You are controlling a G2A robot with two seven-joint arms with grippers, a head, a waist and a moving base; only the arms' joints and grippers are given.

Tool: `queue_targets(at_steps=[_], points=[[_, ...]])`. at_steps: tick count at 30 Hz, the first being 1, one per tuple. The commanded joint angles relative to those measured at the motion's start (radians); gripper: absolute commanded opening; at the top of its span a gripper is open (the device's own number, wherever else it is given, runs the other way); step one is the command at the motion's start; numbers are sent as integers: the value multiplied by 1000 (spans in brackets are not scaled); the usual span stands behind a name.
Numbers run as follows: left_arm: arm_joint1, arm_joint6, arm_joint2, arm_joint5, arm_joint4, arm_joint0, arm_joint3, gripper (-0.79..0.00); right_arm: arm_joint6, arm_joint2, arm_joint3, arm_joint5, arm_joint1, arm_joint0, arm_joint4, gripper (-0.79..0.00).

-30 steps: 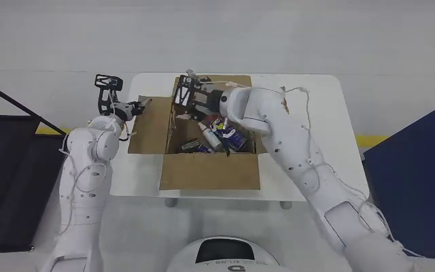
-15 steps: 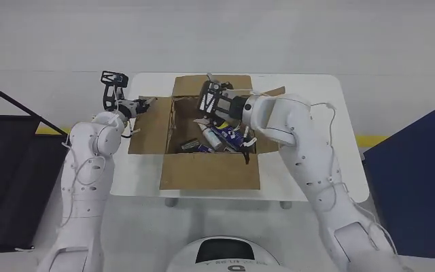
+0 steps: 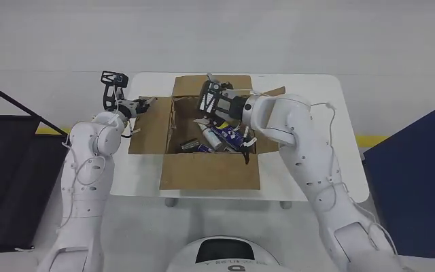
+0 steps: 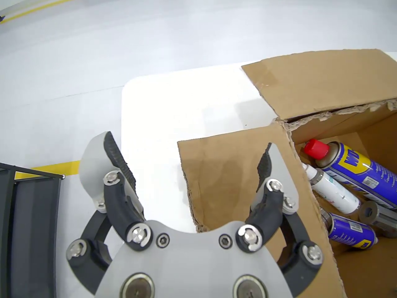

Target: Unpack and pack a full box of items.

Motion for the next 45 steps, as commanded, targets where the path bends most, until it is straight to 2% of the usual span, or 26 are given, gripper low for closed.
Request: queue_targets(at_steps=[1, 4, 10, 12, 20, 21, 23, 25, 27, 30, 34, 37, 39, 45], points=[[0, 0, 0, 0, 0, 0, 0, 0, 6, 0, 12, 62, -1, -6, -20, 0], [0, 0, 0, 0, 0, 0, 0, 0, 52, -25, 36, 102, -9, -11, 99, 0], [0, 0, 0, 0, 0, 0, 0, 0, 306, -47, 41, 291, -17, 0, 196, 0], [0, 0, 0, 0, 0, 0, 0, 0, 374, -66, 59, 326, -22, 9, 253, 0], [0, 0, 0, 0, 0, 0, 0, 0, 491, -155, 253, 488, -51, 111, 311, -37], [0, 0, 0, 0, 0, 0, 0, 0, 507, -167, 283, 482, -55, 124, 331, -31], [0, 0, 0, 0, 0, 0, 0, 0, 539, -175, 345, 470, -60, 154, 377, -68], [0, 0, 0, 0, 0, 0, 0, 0, 557, -183, 396, 496, -64, 179, 374, -142], [0, 0, 0, 0, 0, 0, 0, 0, 571, -192, 434, 502, -68, 196, 386, -172], [0, 0, 0, 0, 0, 0, 0, 0, 584, -207, 487, 509, -73, 219, 387, -74], [0, 0, 0, 0, 0, 0, 0, 0, 599, -227, 579, 525, -82, 253, 389, -132], [0, 0, 0, 0, 0, 0, 0, 0, 603, -239, 639, 537, -90, 276, 398, -132], [0, 0, 0, 0, 0, 0, 0, 0, 607, -248, 677, 547, -94, 291, 398, -86], [0, 0, 0, 0, 0, 0, 0, 0, 598, -287, 773, 535, -114, 336, 405, -129]])
